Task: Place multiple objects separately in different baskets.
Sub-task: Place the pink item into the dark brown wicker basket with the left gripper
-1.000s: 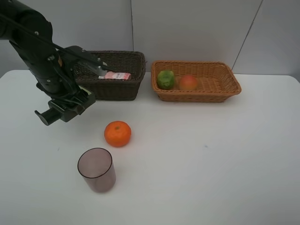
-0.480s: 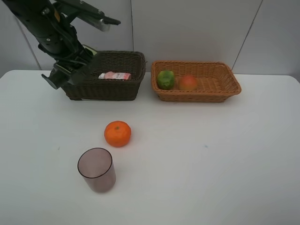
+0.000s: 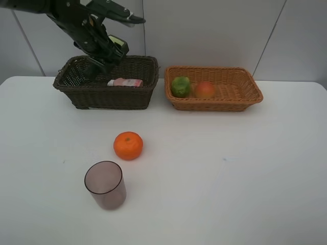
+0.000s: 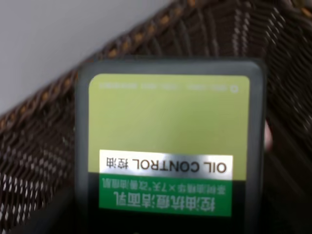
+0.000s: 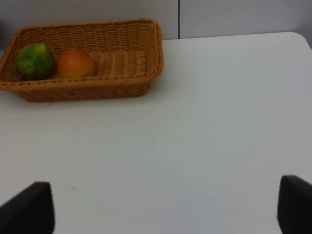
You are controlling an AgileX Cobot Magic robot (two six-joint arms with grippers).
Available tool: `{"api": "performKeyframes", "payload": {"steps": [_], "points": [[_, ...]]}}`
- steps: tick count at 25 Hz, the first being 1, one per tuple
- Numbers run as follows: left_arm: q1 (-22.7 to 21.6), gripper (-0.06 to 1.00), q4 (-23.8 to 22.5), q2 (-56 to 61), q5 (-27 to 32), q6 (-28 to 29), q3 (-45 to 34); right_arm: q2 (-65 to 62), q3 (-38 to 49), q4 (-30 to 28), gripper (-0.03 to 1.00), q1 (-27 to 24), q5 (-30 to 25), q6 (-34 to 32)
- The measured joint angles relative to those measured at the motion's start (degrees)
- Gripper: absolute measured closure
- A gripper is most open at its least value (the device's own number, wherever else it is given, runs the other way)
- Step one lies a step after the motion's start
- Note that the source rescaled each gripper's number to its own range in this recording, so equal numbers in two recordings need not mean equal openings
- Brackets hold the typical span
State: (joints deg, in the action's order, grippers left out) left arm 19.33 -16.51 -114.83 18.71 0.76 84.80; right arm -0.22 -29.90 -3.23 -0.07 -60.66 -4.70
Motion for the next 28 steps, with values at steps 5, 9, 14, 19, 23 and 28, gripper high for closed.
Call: {"api": "performKeyframes", "payload": {"steps": [5,9,14,19,23,28], "points": [[-1.66,0.11,-0.05,-3.76,-8.19,-0.05,0.07,0.00,0.00,0.00,-0.03,0.00,0.00,0.00],[-2.46,0.11,-0.05,-6.05,-11.76,-0.05,0.07,0.00,0.00,0.00,-0.03,0.00,0.00,0.00],[-2.92,0.12,-0.05,-8.02,-13.01,-0.11,0.07,0.00,0.00,0.00,-0.03,0.00,0.00,0.00],[-2.98,0.12,-0.05,-8.97,-12.28,-0.16,0.07,0.00,0.00,0.00,-0.03,0.00,0.00,0.00],[-2.98,0.10,-0.05,-9.04,-12.38,-0.28,0.07,0.00,0.00,0.00,-0.03,0.00,0.00,0.00],[-2.98,0.01,-0.05,-8.78,-13.92,-0.28,0.38,0.00,0.00,0.00,-0.03,0.00,0.00,0.00]]}}
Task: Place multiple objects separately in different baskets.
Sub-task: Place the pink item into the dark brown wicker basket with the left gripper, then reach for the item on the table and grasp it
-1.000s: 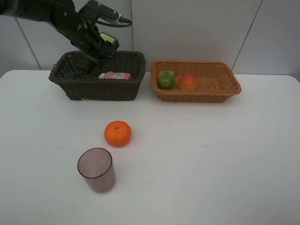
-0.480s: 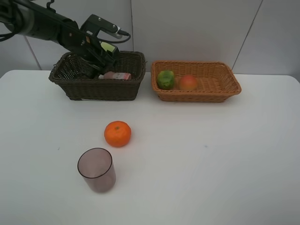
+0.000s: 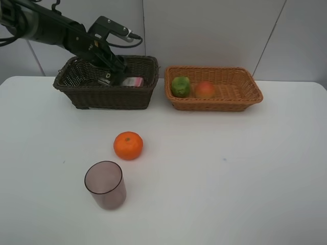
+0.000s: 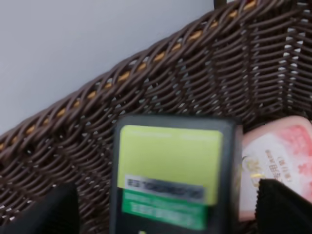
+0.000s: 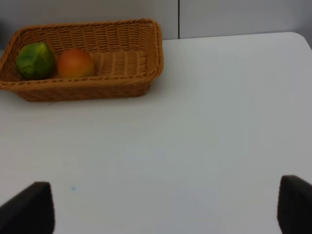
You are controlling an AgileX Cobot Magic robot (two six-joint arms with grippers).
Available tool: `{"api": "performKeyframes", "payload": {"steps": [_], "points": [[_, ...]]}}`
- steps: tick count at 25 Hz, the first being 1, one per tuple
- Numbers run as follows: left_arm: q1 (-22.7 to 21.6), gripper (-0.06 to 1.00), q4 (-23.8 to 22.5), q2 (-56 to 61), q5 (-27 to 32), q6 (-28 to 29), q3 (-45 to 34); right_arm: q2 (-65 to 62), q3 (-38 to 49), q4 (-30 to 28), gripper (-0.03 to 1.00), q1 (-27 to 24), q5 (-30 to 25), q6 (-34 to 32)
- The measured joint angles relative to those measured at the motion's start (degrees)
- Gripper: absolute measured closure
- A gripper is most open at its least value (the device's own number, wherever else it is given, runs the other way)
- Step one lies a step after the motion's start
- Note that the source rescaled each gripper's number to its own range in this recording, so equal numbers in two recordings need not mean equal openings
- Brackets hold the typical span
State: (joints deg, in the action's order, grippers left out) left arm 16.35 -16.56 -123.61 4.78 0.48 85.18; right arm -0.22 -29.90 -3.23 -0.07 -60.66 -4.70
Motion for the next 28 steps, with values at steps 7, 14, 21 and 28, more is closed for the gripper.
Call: {"api": "performKeyframes", "payload": {"steps": [7,14,21,28], "points": [[0.00,0.00,0.53,1.47,1.19,0.00,0.00,0.00,0.00,0.00,-0.03,0.00,0.00,0.00],[3.38,-0.01,4.68,6.17,15.77,0.19,0.06,0.00,0.00,0.00,-0.03,0.00,0.00,0.00],[8.57,-0.01,8.88,9.03,27.43,0.19,0.06,0.00,0.00,0.00,-0.03,0.00,0.00,0.00],[14.17,-0.01,16.56,10.66,38.46,3.49,0.06,0.00,0.00,0.00,-0.03,0.00,0.00,0.00]]}}
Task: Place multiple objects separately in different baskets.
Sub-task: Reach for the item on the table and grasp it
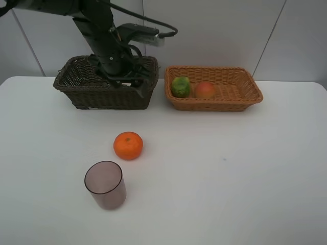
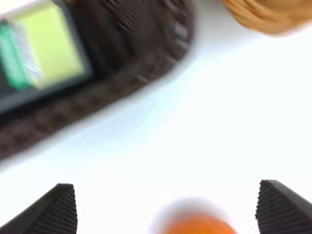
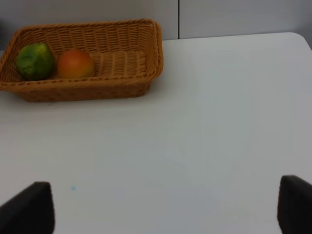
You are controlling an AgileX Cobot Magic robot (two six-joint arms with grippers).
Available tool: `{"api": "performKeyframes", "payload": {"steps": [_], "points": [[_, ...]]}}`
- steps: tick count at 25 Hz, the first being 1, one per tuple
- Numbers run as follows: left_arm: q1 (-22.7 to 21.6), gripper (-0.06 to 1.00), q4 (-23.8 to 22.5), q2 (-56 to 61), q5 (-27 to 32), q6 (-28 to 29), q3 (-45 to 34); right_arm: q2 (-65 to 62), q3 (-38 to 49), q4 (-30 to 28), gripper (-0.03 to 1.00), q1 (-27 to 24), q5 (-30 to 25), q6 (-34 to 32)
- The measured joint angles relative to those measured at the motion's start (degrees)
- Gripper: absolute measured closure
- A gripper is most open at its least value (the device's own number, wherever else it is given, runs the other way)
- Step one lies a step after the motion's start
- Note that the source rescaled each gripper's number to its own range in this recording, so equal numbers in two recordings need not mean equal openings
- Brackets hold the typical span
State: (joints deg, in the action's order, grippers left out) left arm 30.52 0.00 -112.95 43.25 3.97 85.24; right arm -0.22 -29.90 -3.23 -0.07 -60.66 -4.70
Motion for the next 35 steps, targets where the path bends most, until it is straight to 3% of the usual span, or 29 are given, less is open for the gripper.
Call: {"api": "performKeyframes", "payload": {"steps": [8,18,35], "points": [[5.10,-0.01,-0.57,0.34,6.15,10.92,-0.41,0.00,0.00,0.00,-0.03,0.00,0.00,0.00],[5.68,-0.01,-4.25,0.56,-0.25,27.25,-12.44,0.00,0.00,0.00,-0.03,0.00,0.00,0.00],[5.68,-0.02,-3.41,-0.86,-2.20,29.19,-12.80,0.00,0.00,0.00,-0.03,0.00,0.00,0.00]]}}
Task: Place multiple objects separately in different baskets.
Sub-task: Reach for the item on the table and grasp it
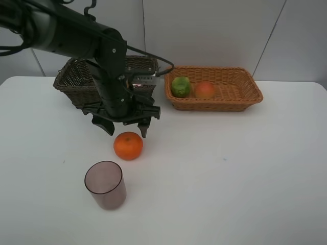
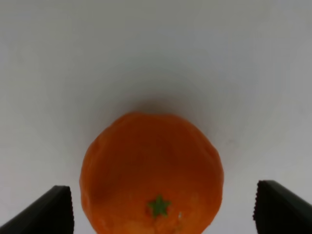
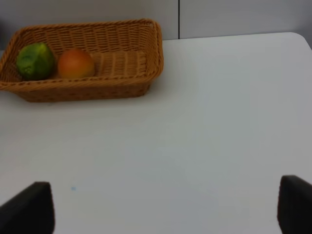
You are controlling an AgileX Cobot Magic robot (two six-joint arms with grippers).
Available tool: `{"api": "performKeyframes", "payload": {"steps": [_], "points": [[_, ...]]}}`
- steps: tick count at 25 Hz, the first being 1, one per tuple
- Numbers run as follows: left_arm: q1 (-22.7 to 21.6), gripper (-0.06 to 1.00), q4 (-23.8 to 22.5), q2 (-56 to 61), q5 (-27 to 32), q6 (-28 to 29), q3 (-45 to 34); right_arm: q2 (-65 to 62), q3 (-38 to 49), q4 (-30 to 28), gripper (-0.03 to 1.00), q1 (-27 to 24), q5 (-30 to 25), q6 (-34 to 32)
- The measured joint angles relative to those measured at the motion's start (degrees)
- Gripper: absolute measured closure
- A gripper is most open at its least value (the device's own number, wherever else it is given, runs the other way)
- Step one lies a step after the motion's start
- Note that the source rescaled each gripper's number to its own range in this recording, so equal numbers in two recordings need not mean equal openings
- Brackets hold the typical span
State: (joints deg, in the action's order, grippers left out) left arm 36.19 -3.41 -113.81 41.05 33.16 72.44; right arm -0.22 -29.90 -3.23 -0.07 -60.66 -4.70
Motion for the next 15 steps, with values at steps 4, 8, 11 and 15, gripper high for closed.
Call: {"api": "performKeyframes", "payload": {"steps": [4,8,11,15], "points": [[-0.19,-0.05,0.29,-0.61,0.08,-3.58,0.00,0.00,0.00,0.00,-0.03,0.00,0.00,0.00],[-0.80,-0.05,0.73,-0.61,0.08,-4.78,0.00,0.00,0.00,0.00,-0.03,0.00,0.00,0.00],[-1.13,-0.05,0.73,-0.61,0.03,-5.47,0.00,0.00,0.00,0.00,-0.03,0.00,0.00,0.00],[-1.20,-0.05,0.73,-0.93,-0.51,-5.53,0.00,0.00,0.00,0.00,-0.03,0.00,0.00,0.00]]}}
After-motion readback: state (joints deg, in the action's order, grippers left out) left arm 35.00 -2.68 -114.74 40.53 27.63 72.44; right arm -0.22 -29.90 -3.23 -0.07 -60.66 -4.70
